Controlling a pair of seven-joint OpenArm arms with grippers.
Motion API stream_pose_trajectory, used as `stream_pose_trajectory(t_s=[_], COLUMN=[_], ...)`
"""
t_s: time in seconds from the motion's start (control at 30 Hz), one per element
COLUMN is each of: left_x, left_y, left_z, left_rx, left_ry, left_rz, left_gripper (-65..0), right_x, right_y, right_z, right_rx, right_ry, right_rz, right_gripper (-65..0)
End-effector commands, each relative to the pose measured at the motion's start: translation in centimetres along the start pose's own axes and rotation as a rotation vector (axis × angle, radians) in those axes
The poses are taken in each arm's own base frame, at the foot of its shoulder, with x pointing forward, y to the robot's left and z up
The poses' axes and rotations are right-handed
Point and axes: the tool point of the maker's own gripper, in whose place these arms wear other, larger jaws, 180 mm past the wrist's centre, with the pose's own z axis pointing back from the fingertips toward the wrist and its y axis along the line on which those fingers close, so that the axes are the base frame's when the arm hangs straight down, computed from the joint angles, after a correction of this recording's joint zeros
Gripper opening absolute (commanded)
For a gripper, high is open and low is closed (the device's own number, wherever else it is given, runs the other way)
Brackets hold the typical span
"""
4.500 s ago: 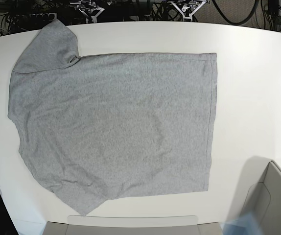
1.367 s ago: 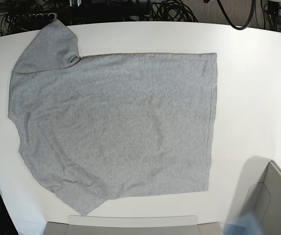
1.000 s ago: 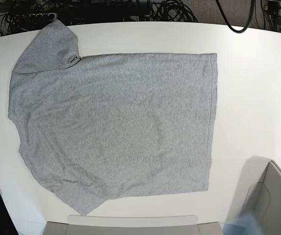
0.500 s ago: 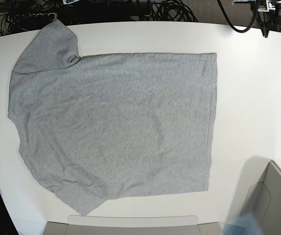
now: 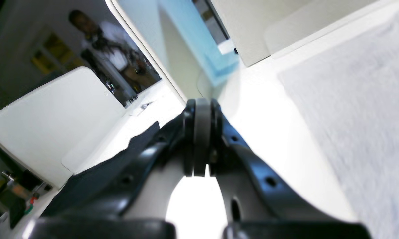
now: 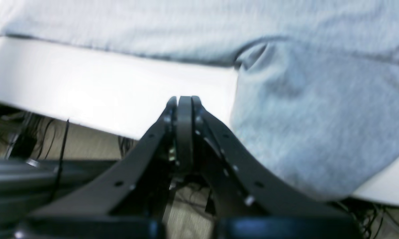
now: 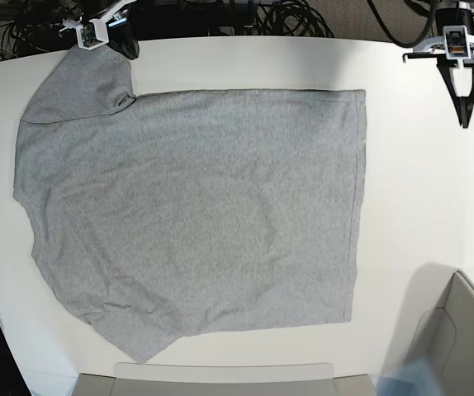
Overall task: Fold the T-shirt properly
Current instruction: 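Move both grippers down toward the two corners of the shirt's hem edge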
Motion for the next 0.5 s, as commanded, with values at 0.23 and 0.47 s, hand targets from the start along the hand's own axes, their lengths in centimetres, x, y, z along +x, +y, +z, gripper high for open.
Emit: stream_pose_trajectory(t_s=[0.23,0.47], left_x=[2.2,1.8], left_y=[-3.0,-6.7], left_z=[-1.2,-1.1], left_rx=[-0.04,-0.128], left_ry=[-0.048,0.003], left_rz=[0.101,0.186], left_gripper=[-43.6,-31.5], right_x=[2.0,6.5], right_y=[-0.8,-2.4], right_z=[-1.3,-0.8], right_rx=[0.056,0.229], right_ry=[-0.002,-0.061], right_rz=[-0.081,-0.412], right_gripper=[-63.0,-52.0])
